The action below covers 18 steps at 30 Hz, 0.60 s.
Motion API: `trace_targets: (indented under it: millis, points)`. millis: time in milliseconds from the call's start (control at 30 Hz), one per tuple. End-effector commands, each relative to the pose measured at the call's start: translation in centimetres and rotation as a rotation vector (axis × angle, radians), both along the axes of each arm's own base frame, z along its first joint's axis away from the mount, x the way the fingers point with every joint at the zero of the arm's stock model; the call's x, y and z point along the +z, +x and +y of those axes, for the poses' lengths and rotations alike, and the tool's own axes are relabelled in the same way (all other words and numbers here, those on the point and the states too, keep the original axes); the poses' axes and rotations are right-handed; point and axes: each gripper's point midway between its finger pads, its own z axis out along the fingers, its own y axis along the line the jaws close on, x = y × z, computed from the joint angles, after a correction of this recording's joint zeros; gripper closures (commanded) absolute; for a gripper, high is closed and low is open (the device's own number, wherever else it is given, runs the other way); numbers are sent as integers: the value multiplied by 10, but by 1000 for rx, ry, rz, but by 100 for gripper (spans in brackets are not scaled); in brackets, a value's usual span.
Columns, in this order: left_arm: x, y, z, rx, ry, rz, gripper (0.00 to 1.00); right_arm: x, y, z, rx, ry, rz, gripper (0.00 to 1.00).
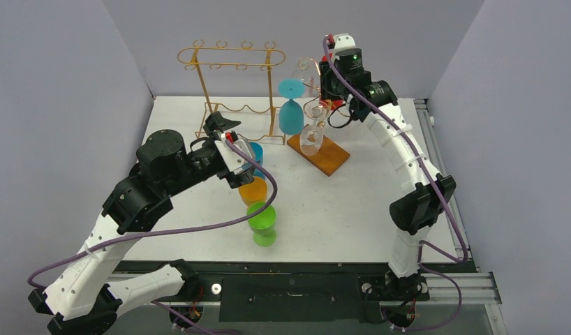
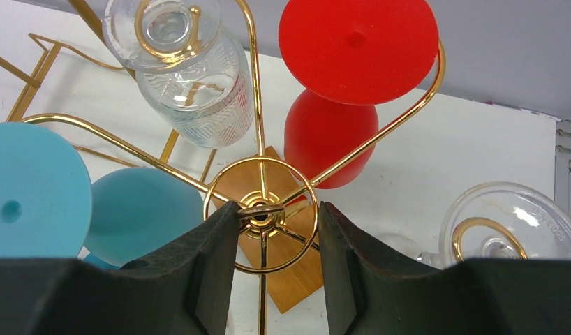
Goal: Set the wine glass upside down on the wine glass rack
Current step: Adjust the wine rack at the center of the board.
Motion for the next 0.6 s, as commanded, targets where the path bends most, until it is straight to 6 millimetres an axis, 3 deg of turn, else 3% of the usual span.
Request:
trace_targets:
  millis: [0, 200, 300, 367, 567]
  points:
    - [16, -3, -1, -16, -45, -41, 4, -31, -20, -8, -84, -28, 97, 95]
    - [17, -3, -2, -22, -49, -39, 4, -37, -27, -16, -129, -10, 95, 97]
    - [16, -3, -3, -23, -49, -38, 4, -32, -29, -12, -115, 19, 81, 92]
    - [16, -3, -3, -23, -49, -37, 4, -23, -28, -9, -97, 30, 68, 89]
    - [16, -2, -3, -19, -44, -37, 4, 20, -23, -5, -19, 49, 9, 66]
